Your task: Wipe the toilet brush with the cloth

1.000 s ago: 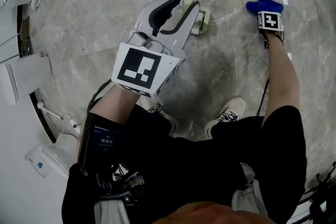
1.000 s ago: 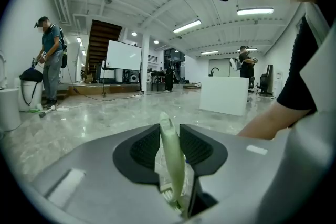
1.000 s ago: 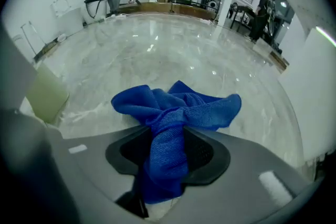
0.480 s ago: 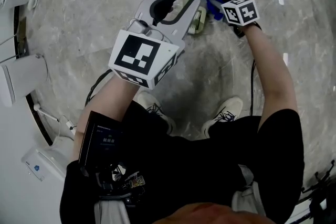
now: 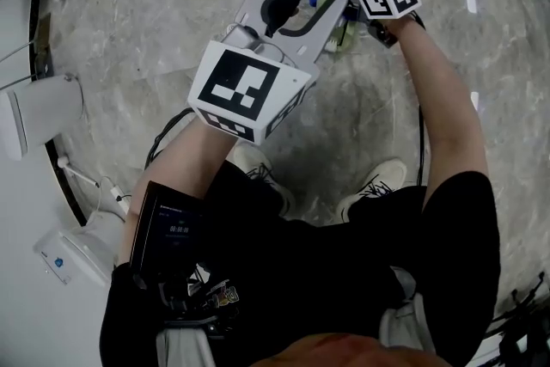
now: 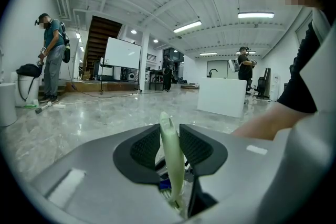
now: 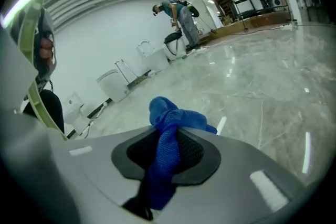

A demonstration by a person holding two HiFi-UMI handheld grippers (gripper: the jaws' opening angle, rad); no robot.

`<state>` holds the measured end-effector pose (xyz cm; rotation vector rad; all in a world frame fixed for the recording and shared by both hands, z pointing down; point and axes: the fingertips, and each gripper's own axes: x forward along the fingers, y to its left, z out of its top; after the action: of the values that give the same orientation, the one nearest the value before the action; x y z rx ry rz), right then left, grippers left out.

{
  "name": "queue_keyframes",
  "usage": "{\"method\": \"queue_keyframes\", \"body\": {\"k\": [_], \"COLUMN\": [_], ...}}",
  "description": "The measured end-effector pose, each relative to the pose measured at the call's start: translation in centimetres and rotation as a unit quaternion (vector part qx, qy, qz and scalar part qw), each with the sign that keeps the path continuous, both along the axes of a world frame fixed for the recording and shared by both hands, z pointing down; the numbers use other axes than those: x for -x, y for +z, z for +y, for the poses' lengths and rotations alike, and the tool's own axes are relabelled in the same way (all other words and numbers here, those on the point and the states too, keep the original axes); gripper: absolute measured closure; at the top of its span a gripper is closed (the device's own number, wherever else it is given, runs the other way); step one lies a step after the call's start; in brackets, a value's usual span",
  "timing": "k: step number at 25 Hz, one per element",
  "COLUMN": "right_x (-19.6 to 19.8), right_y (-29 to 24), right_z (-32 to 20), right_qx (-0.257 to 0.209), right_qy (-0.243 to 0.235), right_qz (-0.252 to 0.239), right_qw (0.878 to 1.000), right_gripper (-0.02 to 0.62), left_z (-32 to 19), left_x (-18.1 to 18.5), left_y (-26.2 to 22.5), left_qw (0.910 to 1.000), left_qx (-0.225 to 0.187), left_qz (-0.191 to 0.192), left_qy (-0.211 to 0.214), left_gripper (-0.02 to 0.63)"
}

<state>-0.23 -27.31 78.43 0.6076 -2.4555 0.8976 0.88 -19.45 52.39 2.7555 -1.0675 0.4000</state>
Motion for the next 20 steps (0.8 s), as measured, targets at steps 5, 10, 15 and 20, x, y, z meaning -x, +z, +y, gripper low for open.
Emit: {"method": "queue_keyframes", "body": {"k": [5,10,15,20], "right_x": [-6.4,-9.7,-5.7,4.9], "right_y": [4.0,8.6,10.2,5.7], "right_z": [1.0,9.9,23.1,23.1], "right_qx": [0.003,0.019,0.095,0.094], "right_qy": [0.043,-0.103,-0.26,-0.183], "right_qz": [0.123,0.226,0.162,0.031], "right_qw": [0.991,0.968,0.947,0.978], "right_gripper": [0.513,0.514,0.514,0.514], "left_z": [0.2,-0.2,-0.4,-0.7], "left_x": [0.4,0.9,0.6,0.3], "left_y": [-0.1,0.2,0.7,1.0], "left_qw": [1.0,1.0,0.9998,0.9996], "left_qx": [-0.007,0.001,0.014,0.017], "left_qz": [-0.004,-0.005,-0.012,-0.021], "left_qy": [0.004,0.006,0.004,0.01], "left_gripper": [0.476,0.474,0.474,0.474]}}
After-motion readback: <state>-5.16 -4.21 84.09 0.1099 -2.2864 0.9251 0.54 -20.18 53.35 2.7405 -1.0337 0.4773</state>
